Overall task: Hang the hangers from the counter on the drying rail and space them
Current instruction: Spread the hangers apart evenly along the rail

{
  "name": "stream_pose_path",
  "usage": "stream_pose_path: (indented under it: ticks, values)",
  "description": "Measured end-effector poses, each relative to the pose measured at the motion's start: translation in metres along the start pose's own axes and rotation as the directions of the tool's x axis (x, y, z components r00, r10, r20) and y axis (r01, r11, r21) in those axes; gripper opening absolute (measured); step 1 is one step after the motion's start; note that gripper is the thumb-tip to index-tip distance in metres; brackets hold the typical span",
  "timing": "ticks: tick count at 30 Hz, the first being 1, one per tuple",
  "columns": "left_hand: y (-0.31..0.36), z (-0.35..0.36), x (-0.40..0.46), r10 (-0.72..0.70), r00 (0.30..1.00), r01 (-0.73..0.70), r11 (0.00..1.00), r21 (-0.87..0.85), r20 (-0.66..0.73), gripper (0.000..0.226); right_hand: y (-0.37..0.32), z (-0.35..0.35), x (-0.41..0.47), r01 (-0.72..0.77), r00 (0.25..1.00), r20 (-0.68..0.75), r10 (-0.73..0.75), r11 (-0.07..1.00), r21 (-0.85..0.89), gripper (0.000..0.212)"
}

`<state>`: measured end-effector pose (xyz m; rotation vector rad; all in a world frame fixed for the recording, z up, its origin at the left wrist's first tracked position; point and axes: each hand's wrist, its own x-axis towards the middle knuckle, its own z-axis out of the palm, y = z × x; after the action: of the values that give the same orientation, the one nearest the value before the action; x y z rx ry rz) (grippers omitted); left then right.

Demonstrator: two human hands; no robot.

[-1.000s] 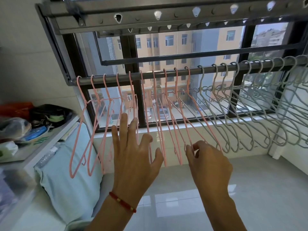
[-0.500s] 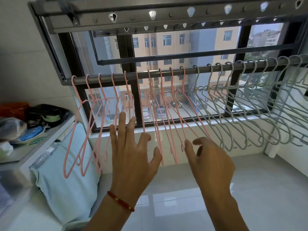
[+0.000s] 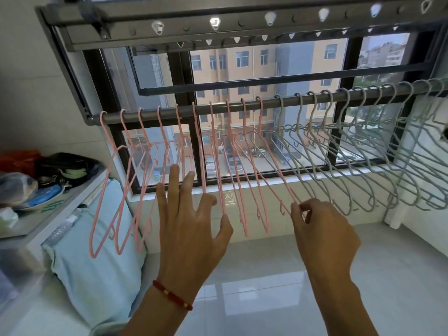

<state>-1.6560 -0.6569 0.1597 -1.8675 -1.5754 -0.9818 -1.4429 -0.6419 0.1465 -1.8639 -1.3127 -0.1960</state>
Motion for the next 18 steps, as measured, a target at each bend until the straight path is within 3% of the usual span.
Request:
stream_pose_path:
  ticks: [18]
  values:
    - [0.019,0.007,0.001,0.025,0.999,-0.024,0.999,-0.039,0.035,0.032,-0.006,0.005,-0.011,0.05,0.996,0.071,-0.054,0.998,0.045,0.029]
